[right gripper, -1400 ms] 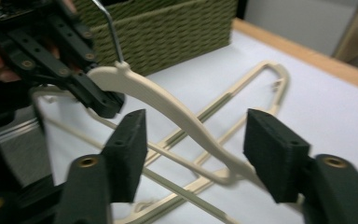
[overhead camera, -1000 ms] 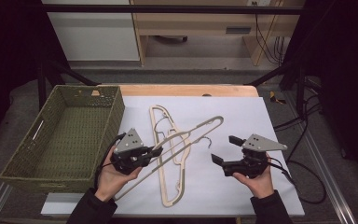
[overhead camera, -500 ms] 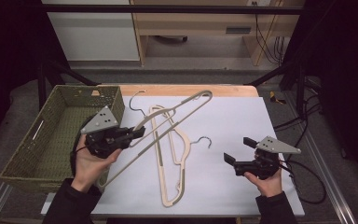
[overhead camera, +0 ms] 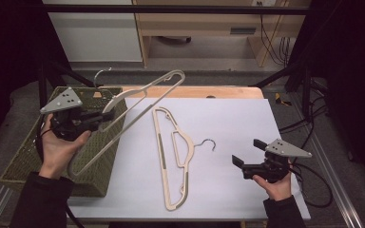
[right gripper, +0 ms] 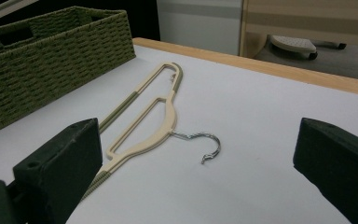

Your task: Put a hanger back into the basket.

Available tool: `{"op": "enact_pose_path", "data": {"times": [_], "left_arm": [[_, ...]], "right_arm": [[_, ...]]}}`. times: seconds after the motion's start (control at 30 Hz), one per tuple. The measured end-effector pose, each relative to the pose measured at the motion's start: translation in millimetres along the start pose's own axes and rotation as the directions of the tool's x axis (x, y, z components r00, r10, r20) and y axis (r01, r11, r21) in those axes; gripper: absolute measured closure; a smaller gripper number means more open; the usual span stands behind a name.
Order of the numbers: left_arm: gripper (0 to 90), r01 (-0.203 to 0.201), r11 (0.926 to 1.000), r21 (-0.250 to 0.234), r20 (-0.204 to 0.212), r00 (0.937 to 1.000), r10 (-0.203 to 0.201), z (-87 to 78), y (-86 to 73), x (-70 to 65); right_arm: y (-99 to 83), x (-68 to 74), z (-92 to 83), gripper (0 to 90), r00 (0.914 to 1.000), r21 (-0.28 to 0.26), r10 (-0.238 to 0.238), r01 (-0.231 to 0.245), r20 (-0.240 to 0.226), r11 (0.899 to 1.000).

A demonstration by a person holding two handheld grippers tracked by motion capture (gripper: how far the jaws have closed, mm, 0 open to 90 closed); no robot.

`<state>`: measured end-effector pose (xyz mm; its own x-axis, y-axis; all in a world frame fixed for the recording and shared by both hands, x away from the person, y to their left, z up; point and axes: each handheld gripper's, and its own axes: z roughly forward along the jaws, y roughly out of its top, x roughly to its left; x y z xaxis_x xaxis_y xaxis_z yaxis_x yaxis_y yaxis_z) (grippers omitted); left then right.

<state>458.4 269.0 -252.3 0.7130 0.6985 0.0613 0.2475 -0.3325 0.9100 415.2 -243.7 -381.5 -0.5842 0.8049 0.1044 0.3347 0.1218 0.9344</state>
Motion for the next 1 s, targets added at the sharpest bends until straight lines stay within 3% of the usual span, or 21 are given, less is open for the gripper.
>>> {"op": "enact_pose_path", "data": {"times": [0.1, 0.17, 0.33, 0.6, 1.0], "left_arm": [[85.6, 0.001, 0.9999, 0.010, -0.023, 0.9997, -0.001, -4.8, -1.5, 8.4], [85.6, -0.008, 0.9999, 0.015, -0.055, 0.9984, 0.009, -12.2, -4.0, 21.4], [85.6, -0.001, 0.9998, 0.022, -0.078, 0.9970, 0.002, -21.1, -10.2, 39.2], [85.6, 0.000, 0.9984, 0.057, -0.146, 0.9893, 0.008, -30.4, -29.9, 71.8], [85.6, 0.032, 0.9910, 0.130, -0.221, 0.9753, -0.003, -40.5, -67.1, 106.6]], "right_arm": [[0.0, 0.1, -0.4, 1.9, 1.0000, 0.001, 0.001, -0.001, -0.001, 1.000], [0.0, 0.1, -0.2, 1.9, 1.0000, 0.003, -0.001, 0.001, -0.001, 1.000], [0.1, 0.0, 0.2, 1.9, 1.0000, 0.004, -0.003, 0.003, 0.000, 1.000], [0.3, -0.2, -0.2, 1.9, 1.0000, 0.005, -0.001, 0.001, -0.002, 1.000], [0.0, 0.4, 1.5, 1.9, 1.0000, 0.014, -0.001, 0.002, -0.008, 1.000]]}}
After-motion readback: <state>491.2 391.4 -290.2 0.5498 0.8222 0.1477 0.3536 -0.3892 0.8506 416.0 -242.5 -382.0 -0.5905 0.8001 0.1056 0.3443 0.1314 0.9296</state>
